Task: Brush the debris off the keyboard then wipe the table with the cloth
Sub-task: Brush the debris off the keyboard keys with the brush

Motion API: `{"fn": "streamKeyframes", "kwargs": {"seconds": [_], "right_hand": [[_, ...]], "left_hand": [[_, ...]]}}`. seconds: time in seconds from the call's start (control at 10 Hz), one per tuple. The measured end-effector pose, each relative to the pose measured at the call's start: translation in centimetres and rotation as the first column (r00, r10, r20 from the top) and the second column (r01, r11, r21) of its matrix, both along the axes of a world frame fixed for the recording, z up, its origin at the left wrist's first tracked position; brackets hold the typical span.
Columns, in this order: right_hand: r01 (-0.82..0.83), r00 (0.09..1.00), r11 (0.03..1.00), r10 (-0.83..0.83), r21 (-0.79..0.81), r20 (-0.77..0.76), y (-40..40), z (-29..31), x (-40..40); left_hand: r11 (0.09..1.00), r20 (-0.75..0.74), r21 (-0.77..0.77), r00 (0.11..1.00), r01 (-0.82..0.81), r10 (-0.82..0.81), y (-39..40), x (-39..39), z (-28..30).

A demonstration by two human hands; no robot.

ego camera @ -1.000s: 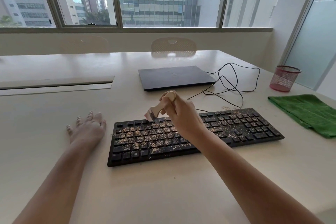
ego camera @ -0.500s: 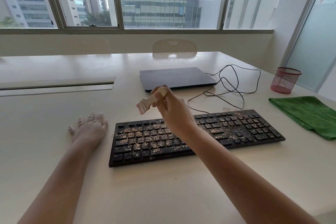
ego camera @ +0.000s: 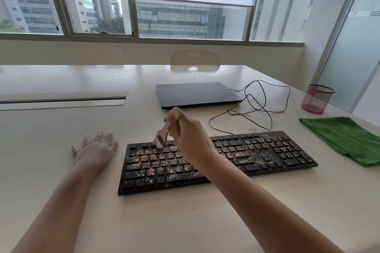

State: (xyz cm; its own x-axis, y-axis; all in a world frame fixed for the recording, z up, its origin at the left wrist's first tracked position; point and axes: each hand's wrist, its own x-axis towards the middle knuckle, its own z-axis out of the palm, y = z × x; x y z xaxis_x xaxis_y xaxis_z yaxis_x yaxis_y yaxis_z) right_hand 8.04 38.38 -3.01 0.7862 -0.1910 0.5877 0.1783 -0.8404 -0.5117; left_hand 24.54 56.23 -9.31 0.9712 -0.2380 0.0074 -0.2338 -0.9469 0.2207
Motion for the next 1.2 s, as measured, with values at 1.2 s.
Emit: {"fn": "streamKeyframes", "kwargs": {"seconds": [1.2], "right_hand": [[-0.163,0.984,0.986,0.165,0.035,-0.062,1.0,0.1,-0.3]], "left_hand": [[1.0,0.009,-0.016,1.0,0.012,-0.012,0.2,0.1,-0.2]]}}
